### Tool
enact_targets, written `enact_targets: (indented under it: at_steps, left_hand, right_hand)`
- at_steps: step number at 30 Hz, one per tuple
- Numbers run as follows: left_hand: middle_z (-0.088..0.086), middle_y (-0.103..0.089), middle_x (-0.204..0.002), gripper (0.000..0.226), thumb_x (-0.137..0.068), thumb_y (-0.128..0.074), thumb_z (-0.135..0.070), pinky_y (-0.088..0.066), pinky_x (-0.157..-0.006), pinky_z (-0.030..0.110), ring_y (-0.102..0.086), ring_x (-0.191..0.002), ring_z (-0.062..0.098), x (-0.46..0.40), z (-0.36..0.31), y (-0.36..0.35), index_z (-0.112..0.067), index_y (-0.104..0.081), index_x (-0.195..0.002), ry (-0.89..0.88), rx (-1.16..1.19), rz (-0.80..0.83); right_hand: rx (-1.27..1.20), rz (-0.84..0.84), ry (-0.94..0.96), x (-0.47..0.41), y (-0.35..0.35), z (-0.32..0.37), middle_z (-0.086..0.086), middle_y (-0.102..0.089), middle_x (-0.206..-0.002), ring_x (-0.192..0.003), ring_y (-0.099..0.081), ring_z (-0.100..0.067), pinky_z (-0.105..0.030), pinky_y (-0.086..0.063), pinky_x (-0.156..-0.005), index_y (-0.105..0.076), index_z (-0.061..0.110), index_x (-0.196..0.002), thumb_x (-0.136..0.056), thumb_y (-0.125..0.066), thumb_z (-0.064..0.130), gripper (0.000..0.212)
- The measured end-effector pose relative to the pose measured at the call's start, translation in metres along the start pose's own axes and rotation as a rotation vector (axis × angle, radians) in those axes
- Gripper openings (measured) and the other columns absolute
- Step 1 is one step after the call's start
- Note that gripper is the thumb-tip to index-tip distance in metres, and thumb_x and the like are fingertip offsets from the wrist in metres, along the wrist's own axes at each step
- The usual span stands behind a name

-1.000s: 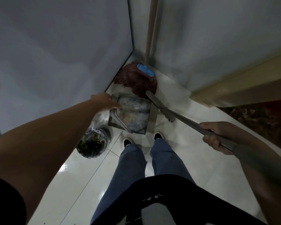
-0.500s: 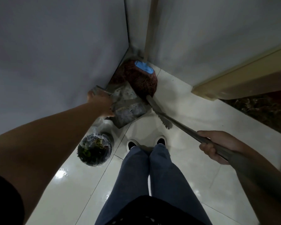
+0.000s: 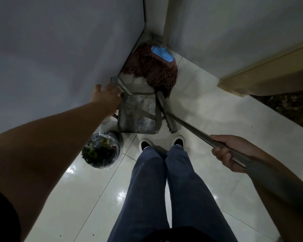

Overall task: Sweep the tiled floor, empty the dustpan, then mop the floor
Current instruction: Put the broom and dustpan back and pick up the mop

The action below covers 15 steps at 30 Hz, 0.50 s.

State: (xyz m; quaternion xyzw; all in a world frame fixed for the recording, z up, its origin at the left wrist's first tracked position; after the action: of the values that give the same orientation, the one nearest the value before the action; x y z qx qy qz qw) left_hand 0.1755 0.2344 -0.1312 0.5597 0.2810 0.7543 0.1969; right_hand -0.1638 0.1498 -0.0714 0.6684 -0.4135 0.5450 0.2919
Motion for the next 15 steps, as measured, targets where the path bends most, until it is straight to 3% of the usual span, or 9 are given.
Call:
enact_targets:
  at_steps: [4, 7, 10, 15]
  left_hand:
    - [0.008, -0.021, -0.151, 0.041, -0.086, -0.061, -0.021, -0.032, -0.105, 0.046, -0.020, -0.137, 0.030, 0.010, 0.000, -0.018, -0.027, -0.056, -0.126, 0.093, 0.383, -0.091]
    - [0.015, -0.032, -0.145, 0.037, -0.087, -0.059, -0.020, -0.035, -0.106, 0.043, -0.037, -0.128, 0.036, 0.025, -0.001, -0.040, -0.019, -0.058, -0.124, 0.159, 0.624, -0.045]
    - [0.021, -0.041, -0.132, 0.032, -0.089, -0.055, -0.013, -0.040, -0.100, 0.038, -0.045, -0.117, 0.037, 0.026, -0.014, -0.041, -0.017, -0.063, -0.120, 0.025, 0.542, -0.049]
    - [0.017, -0.050, -0.123, 0.037, -0.092, -0.055, -0.024, -0.036, -0.084, 0.029, -0.049, -0.114, 0.036, 0.009, 0.006, -0.021, -0.011, -0.054, -0.126, 0.070, 0.550, -0.055]
  right_hand:
    - [-0.010, 0.012, -0.026, -0.002, -0.001, -0.004, 0.002, -0.038, -0.037, -0.020, -0.036, -0.004, -0.009, -0.033, -0.024, -0.040, 0.014, -0.066, -0.093, -0.048, 0.039, 0.038]
    - [0.015, -0.005, -0.028, 0.001, -0.004, -0.008, 0.003, -0.038, -0.036, -0.021, -0.036, -0.003, -0.008, -0.034, -0.025, -0.040, 0.013, -0.059, -0.091, -0.051, 0.041, 0.044]
    - [0.044, -0.027, 0.063, 0.005, -0.010, -0.007, 0.001, -0.039, -0.036, -0.022, -0.036, -0.003, -0.008, -0.036, -0.027, -0.043, 0.013, -0.066, -0.093, -0.053, 0.032, 0.035]
    - [0.138, -0.028, 0.177, 0.007, -0.024, -0.003, -0.002, -0.042, -0.035, -0.023, -0.038, -0.007, -0.008, -0.037, -0.030, -0.043, 0.015, -0.076, -0.097, -0.046, 0.025, 0.023]
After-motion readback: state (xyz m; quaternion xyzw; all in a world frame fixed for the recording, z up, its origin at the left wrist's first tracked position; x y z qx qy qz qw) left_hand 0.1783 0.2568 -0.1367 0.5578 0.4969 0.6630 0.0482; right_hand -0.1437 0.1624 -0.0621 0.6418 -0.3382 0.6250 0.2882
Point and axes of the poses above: each hand's wrist, its own x-axis away from the middle knuckle, its own y-axis out of the back of the hand, z = x × y, the point moved 8 cm from there along -x, towards the middle knuckle
